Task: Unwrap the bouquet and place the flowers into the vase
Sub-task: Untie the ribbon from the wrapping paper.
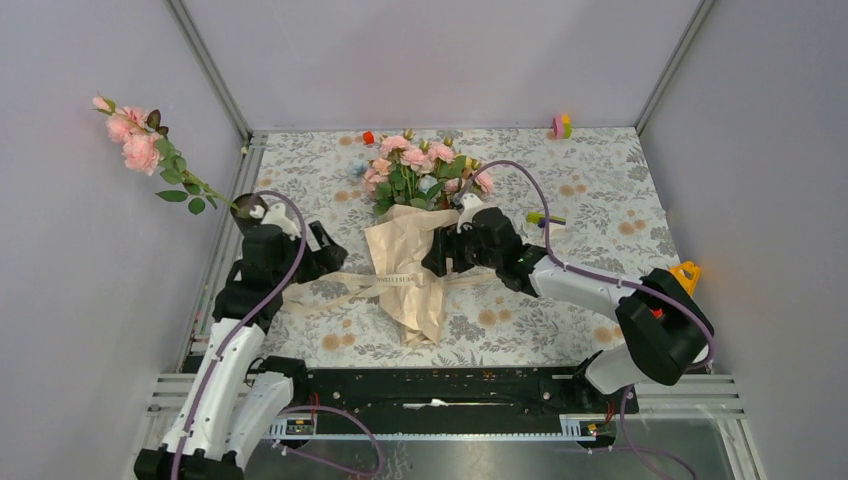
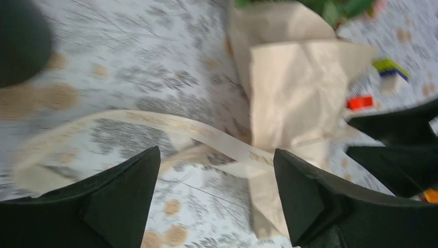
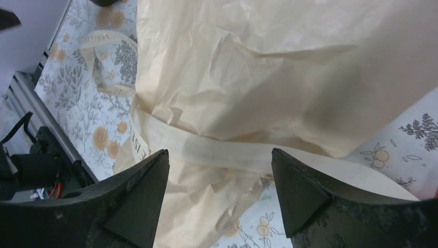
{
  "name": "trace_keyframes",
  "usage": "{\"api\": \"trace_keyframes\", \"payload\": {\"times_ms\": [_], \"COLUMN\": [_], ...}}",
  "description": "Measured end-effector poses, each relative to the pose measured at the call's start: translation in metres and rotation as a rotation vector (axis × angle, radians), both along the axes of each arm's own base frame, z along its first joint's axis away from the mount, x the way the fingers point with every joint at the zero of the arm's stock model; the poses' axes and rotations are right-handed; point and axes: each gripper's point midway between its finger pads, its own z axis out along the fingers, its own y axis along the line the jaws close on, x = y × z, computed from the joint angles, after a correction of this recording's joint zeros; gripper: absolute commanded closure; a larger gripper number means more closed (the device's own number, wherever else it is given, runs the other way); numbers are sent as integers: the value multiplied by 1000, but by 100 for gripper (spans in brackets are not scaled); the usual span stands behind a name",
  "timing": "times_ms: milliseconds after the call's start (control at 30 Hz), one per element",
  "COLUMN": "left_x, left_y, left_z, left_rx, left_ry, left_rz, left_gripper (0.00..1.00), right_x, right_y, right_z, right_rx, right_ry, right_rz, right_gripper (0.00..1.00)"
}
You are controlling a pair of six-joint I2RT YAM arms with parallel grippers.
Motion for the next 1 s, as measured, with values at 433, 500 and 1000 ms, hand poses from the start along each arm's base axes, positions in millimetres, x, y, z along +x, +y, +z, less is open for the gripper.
{"api": "trace_keyframes", "payload": {"times_ms": [433,500,1000], "left_x": [-12,-11,-15], "left_y": [-106,-114,-131], "left_z": [-51,-52,-69], "left_rx": [-190,-200,-226], "left_ry": [169,173,238], "left_rz": [-250,-264,-272], "left_gripper": [2,1,29], "right_x": [11,10,3], "right_y": [17,16,15], "right_z": [-17,-19,-25], "right_rx": [-88,-99,-102], "right_ry": [65,74,123], "right_rz": [-143,-157,-202], "right_gripper": [20,20,32]}}
